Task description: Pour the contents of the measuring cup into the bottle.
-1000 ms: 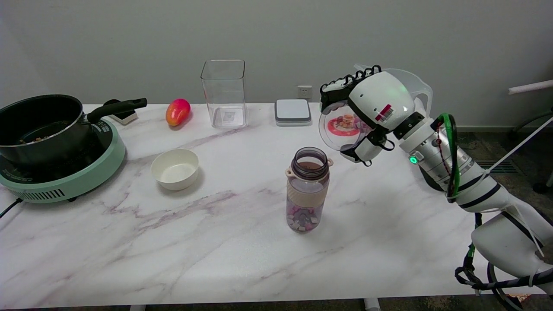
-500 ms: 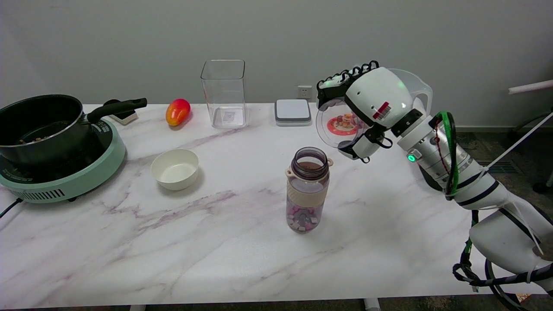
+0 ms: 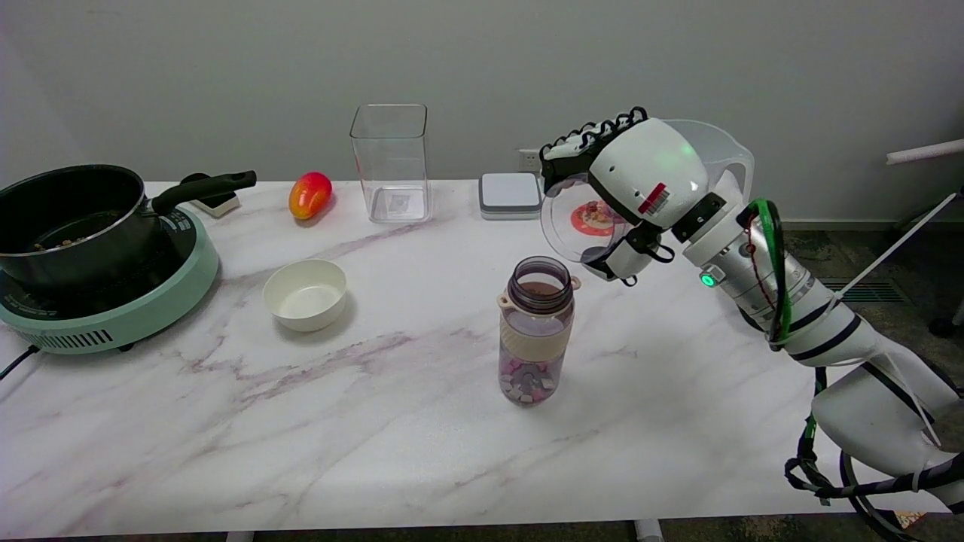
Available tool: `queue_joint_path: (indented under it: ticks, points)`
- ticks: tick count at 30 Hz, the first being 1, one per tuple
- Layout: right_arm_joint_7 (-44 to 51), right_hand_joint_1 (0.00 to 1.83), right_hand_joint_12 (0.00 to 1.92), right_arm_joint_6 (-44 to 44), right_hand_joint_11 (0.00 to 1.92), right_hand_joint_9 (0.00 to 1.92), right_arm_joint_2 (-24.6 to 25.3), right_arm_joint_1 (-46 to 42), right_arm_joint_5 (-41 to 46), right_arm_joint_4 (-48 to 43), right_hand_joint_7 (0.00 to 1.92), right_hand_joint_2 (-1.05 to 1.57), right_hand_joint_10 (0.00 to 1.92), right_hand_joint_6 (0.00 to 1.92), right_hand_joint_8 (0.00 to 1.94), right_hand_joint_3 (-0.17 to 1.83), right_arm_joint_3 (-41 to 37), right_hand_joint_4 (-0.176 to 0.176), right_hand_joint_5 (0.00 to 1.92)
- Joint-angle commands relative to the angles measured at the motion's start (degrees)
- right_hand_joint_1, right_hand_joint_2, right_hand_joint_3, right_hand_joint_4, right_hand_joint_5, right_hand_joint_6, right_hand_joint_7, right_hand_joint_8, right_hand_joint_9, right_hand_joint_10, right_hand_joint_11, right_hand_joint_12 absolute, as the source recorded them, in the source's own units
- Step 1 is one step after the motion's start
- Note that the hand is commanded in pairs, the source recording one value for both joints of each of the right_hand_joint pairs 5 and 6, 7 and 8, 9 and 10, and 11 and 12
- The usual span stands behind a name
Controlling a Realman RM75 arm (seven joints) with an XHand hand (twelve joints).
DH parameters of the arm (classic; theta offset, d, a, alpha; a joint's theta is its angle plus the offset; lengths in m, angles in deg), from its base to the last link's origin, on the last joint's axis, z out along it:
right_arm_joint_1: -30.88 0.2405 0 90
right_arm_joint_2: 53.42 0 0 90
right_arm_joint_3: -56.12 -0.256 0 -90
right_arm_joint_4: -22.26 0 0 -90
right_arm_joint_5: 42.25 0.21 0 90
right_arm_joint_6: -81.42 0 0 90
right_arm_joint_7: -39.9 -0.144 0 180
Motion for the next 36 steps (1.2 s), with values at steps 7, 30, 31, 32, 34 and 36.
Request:
queue_joint_path:
  ticks: [7, 30, 31, 32, 34, 36]
  points:
    - [1.06, 1.61, 1.15, -0.20, 1.15, 1.34, -1.52, 3.26, -5.29, 0.07, 1.44, 0.56, 1.34, 1.44, 1.44, 0.99, 2.07, 0.000, 1.44]
    - [-0.01, 1.61, 1.16, 1.36, 1.16, 1.34, -2.52, 3.65, -9.52, -0.06, 1.44, 0.55, 1.34, 1.43, 1.44, 1.02, 2.39, 0.000, 1.43]
    - [0.10, 1.61, 1.16, 1.28, 1.16, 1.34, -2.52, 3.65, -9.52, -0.09, 1.44, 0.55, 1.34, 1.43, 1.44, 1.02, 2.39, 0.000, 1.43]
    - [0.18, 1.61, 1.16, 1.20, 1.16, 1.34, -2.52, 3.61, -9.57, -0.09, 1.44, 0.56, 1.34, 1.44, 1.44, 1.02, 2.39, 0.000, 1.44]
    - [0.34, 1.61, 1.16, 1.00, 1.16, 1.34, -2.44, 3.50, -9.88, -0.09, 1.44, 0.56, 1.34, 1.44, 1.44, 1.02, 2.27, 0.000, 1.44]
    - [0.62, 1.60, 1.17, 0.88, 1.17, 1.34, -2.44, 3.41, -10.40, -0.09, 1.44, 0.55, 1.34, 1.43, 1.44, 1.02, 2.03, 0.000, 1.43]
